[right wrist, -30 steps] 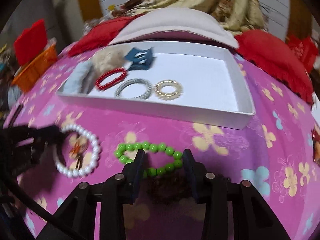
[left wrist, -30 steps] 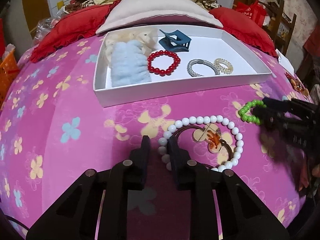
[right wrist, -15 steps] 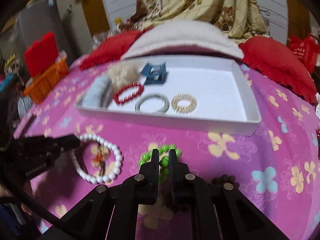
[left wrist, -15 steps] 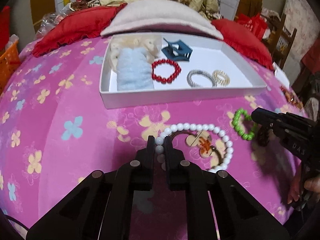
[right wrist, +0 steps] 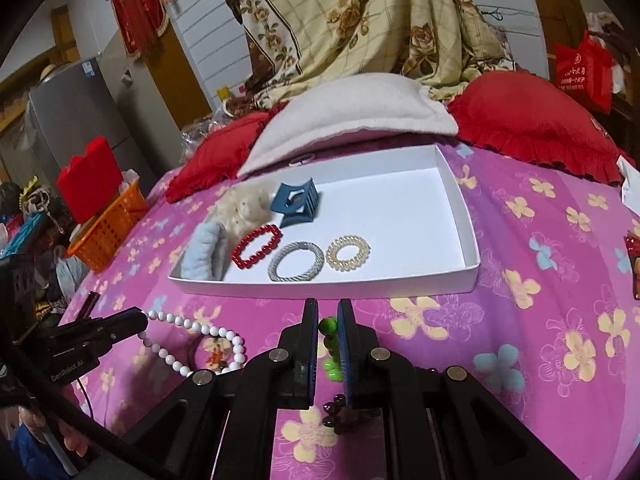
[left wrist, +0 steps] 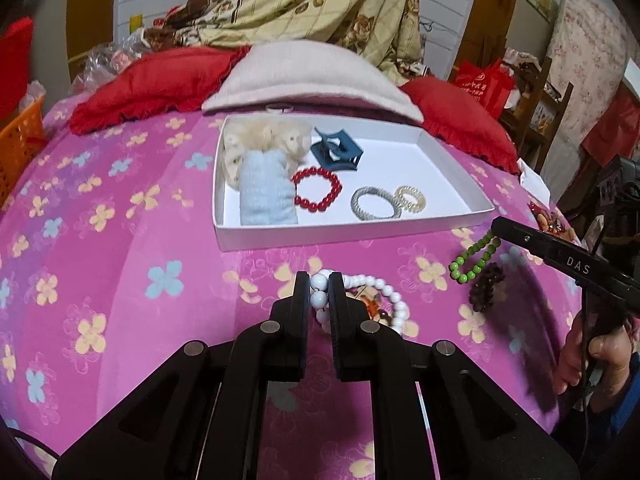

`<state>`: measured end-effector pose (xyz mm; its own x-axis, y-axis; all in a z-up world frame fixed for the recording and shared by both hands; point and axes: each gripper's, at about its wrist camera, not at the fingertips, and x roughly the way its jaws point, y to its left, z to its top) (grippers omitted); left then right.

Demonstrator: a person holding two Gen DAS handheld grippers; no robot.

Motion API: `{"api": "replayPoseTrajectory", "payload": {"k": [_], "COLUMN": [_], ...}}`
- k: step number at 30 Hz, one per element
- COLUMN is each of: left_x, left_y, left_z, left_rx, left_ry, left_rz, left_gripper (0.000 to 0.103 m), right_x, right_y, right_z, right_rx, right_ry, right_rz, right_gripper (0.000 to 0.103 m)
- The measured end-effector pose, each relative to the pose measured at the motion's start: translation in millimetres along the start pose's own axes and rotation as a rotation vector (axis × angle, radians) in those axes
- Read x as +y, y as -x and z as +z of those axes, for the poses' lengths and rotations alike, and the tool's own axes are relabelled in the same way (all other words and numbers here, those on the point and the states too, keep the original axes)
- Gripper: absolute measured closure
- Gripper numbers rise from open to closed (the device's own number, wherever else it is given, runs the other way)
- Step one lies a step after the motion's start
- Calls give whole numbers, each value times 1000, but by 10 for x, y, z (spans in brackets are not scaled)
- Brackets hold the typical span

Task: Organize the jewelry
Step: 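Carry the white bracelet into the tray with the left tool while the right tool carries the green bracelet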

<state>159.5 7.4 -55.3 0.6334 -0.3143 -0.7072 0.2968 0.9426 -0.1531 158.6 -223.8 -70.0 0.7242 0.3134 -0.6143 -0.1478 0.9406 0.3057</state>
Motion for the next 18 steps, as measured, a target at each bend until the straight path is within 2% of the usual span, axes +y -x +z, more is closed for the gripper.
{"api": "replayPoseTrajectory", "payload": {"k": [10, 18], "left_x": [-147, -231], "left_y": [254, 371], "left_z": [131, 519], "left_rx": [-50, -73], "left_ry": [-21, -20], "left_rz": [-5, -29], "left_gripper": [95, 95], "right_x": [178, 167], "right_y": [226, 158], "right_z": [190, 502], "right_rx": [-75, -113], "right_ry": [12, 2], "right_rz": [20, 38], "right_gripper": [94, 94]}}
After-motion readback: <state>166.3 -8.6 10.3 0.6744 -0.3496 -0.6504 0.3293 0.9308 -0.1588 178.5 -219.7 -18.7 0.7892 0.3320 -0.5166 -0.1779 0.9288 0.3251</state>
